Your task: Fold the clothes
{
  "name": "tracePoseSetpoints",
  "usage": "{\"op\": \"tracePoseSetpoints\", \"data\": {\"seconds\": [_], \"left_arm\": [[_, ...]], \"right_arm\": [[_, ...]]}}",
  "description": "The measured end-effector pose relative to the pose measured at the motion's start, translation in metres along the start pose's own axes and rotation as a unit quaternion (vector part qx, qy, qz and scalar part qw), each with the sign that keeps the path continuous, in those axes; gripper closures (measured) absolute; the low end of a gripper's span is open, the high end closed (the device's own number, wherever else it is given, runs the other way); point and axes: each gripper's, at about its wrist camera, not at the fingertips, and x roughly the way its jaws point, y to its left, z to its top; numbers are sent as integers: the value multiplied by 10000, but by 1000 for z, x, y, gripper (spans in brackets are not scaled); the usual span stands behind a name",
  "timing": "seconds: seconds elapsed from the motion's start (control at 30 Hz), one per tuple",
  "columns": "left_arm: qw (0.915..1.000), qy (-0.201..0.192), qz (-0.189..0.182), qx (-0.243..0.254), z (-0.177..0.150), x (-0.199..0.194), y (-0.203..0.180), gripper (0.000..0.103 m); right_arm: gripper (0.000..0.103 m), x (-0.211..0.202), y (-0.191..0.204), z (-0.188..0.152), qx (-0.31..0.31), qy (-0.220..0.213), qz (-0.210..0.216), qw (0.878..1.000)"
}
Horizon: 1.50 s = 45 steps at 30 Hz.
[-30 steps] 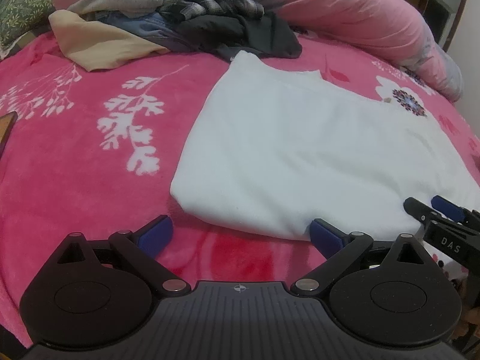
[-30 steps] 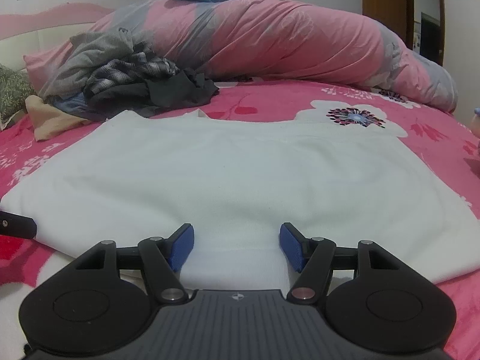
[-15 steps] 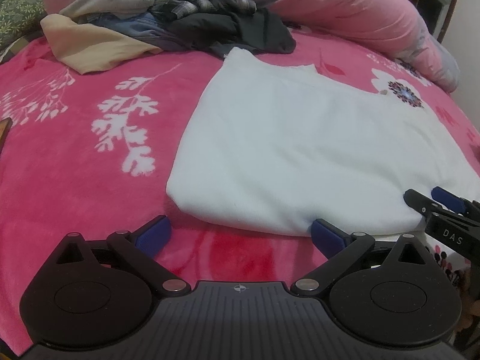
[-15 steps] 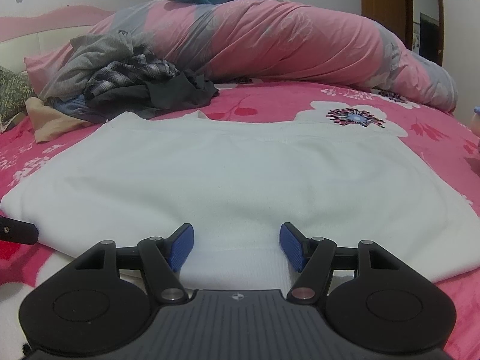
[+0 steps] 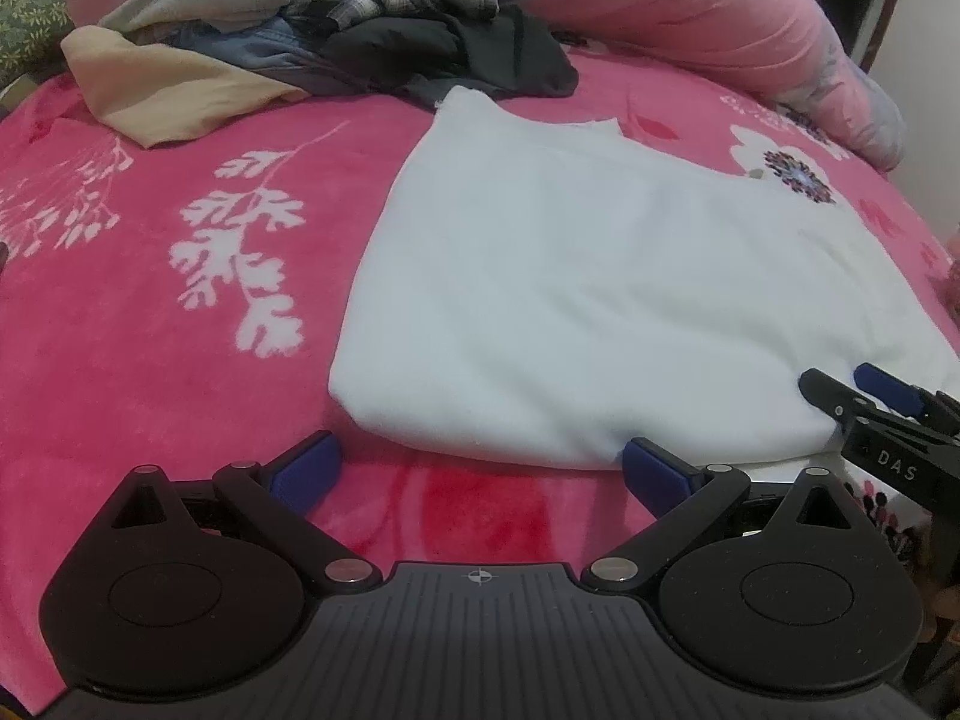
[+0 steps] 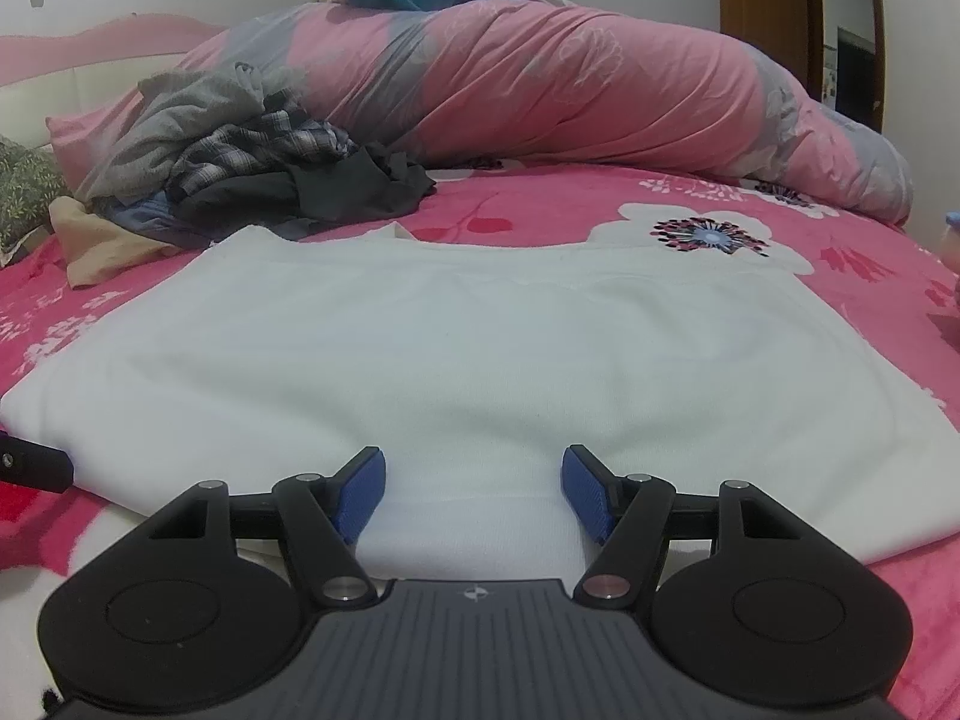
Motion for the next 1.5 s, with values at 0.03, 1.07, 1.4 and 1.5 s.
{"op": "tracePoseSetpoints", "data": {"seconds": [0.03, 1.07, 1.4, 1.5], "left_arm": [[10000, 3, -17, 1, 0, 0, 1, 2], [9988, -232, -421, -28, -7, -6, 16, 1], [9884, -812, -830, -975, -18, -30, 52, 2], [9809, -1029, -883, -1393, -19, -37, 66, 6]], "right_arm": [[35, 0, 0, 0, -4, -1, -7, 10000], [34, -2, 3, 0, -37, 2, -66, 10000], [34, -14, 17, 27, -686, 166, 105, 9975], [34, -32, 40, 35, -1192, -206, 587, 9909]]}}
